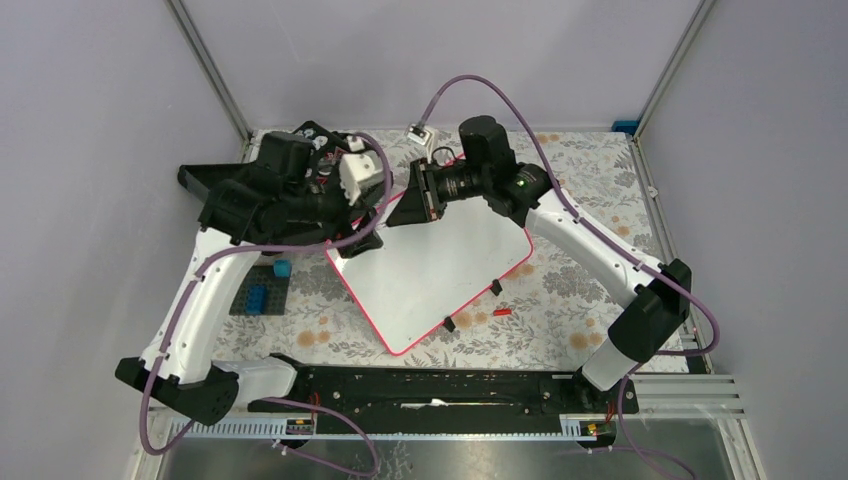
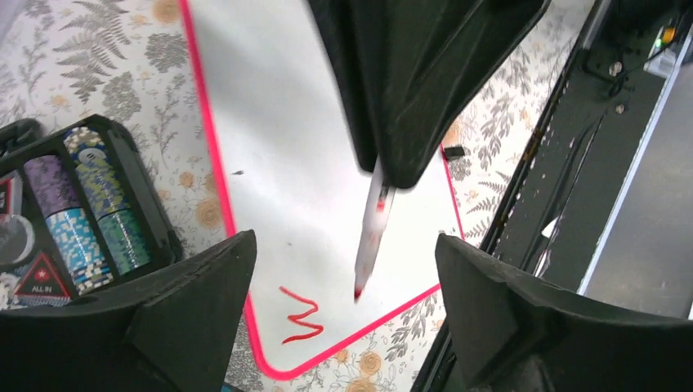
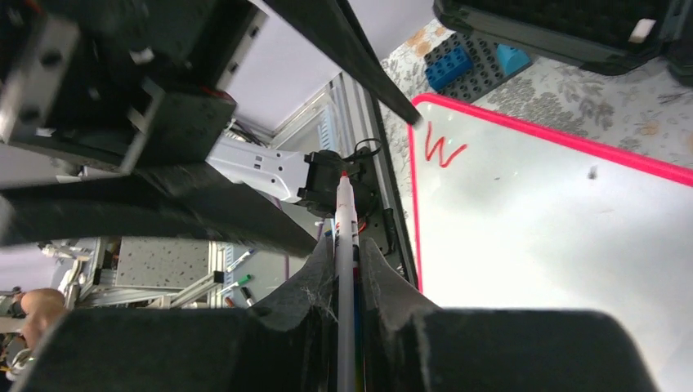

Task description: Write a sentence on the whiteboard

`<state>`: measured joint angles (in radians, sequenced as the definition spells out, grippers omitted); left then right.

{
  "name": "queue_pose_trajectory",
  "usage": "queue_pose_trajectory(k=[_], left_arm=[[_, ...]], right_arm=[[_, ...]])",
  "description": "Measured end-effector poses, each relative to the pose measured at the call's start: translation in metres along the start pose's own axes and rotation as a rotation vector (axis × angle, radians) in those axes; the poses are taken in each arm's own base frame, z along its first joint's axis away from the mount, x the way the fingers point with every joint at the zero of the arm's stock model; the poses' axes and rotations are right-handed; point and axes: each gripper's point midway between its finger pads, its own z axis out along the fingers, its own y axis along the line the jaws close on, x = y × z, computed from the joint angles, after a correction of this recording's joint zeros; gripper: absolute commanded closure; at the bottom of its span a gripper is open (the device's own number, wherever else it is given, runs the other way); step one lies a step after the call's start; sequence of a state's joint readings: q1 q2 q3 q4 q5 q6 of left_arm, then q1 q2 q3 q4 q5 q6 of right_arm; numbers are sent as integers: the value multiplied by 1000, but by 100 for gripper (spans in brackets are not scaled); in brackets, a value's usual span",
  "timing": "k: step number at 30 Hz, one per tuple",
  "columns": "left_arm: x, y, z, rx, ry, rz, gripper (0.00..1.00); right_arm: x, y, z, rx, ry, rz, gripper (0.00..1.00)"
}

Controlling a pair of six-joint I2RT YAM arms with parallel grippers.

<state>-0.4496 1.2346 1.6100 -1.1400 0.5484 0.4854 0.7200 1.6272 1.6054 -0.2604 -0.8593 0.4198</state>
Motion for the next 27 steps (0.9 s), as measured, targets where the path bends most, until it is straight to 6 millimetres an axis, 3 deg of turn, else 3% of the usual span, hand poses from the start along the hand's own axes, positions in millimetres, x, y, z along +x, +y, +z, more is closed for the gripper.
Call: queue_pose_trajectory(k=[7, 11, 14, 18, 27], left_arm=[[-4, 26, -32, -66, -104, -178, 5], [16, 49, -41, -152, -132, -344, 5], [42, 62, -35, -165, -108, -476, 5], [71, 65, -15, -116, -48, -600, 5], [82, 66, 0, -72, -30, -648, 12]], right_arm=[[-21, -33, -30, 81, -56, -47, 100], [-19, -42, -44, 115, -53, -118, 100], [-9, -38, -50, 118, -35, -179, 100], [-1, -33, -57, 120, -29, -268, 100], [30, -51, -52, 129, 11, -291, 100]])
